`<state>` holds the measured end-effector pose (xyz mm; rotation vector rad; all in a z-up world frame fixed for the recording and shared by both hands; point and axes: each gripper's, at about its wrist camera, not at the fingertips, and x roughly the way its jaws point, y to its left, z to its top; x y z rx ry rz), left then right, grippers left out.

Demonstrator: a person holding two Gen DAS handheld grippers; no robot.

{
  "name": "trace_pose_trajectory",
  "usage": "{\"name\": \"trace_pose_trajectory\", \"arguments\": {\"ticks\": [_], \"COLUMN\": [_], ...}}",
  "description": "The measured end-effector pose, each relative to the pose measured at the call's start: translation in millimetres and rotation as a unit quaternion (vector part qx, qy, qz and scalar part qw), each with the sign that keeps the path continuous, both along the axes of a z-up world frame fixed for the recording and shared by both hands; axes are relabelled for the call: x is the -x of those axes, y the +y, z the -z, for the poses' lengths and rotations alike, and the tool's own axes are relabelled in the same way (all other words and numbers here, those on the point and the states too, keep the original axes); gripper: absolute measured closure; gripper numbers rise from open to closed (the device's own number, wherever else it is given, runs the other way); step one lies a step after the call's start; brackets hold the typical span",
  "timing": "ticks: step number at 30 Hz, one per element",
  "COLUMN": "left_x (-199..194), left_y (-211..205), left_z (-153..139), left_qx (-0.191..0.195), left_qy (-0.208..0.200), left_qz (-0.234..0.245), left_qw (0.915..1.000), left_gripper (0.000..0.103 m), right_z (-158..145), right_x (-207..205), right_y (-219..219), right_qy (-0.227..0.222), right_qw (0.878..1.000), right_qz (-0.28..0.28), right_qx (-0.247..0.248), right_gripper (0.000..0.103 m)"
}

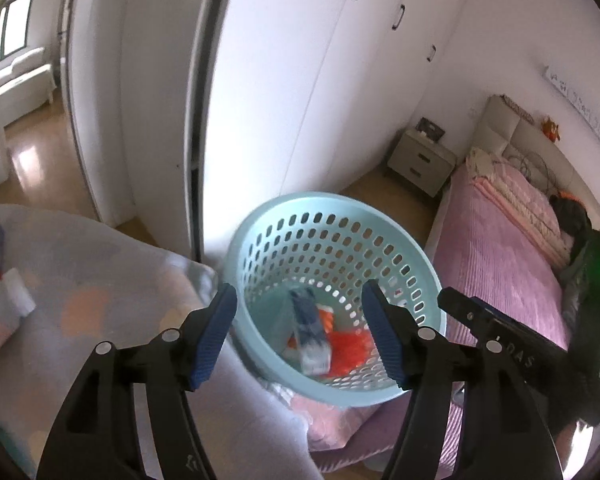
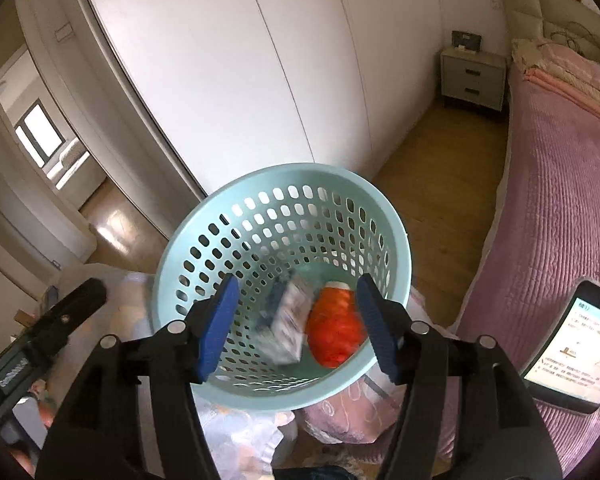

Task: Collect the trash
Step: 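Carry carton and red bag over the teal basket and open both tools, then move both tools back to the table toward the green packet and red-white cup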

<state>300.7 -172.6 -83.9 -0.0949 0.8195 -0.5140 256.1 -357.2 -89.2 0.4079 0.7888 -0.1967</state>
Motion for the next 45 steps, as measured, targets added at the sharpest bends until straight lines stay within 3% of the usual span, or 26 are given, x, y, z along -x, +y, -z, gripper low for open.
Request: {"name": "trace_pose_trajectory", "arguments": {"ticks": [9, 19, 25, 29, 32, 39, 45], "left_x": [44, 102, 123, 130, 131, 120, 112], "left_y": [46, 133, 211, 265, 298, 340, 339], "left_z": [-35, -64, -50, -34, -21, 16, 34], "left_qx": [0.019, 0.004, -0.022, -0.020, -0.014, 0.033, 0.030], "left_qy": [-0.036, -0.079, -0.065, -0.040, -0.021, 0.028, 0.046], "left_qz": [-0.028, -0.105, -0.193, -0.242, -0.271, -0.269, -0.278], "left_qw": [0.9988, 0.9914, 0.9788, 0.9693, 0.9622, 0.9621, 0.9590], "left_gripper": [0.040, 0.040, 0.036, 0.035, 0.029, 0.029, 0.029], "right_z": [-21, -45, -49, -46, -39, -15, -8], "right_x": [20, 42, 51, 59, 60, 65, 70], "right_y": [20, 100, 163, 205, 237, 298, 327], "right_qy": [-0.017, -0.047, -0.064, -0.076, -0.074, -0.057, -0.057], "right_qw": [1.000, 0.994, 0.983, 0.972, 0.965, 0.948, 0.936], "right_qz": [-0.018, -0.102, -0.171, -0.217, -0.247, -0.310, -0.341], "right_qx": [-0.008, 0.008, 0.023, 0.038, 0.047, 0.044, 0.060], "right_gripper": [0.045, 0.045, 0.045, 0.045, 0.045, 0.045, 0.045]}}
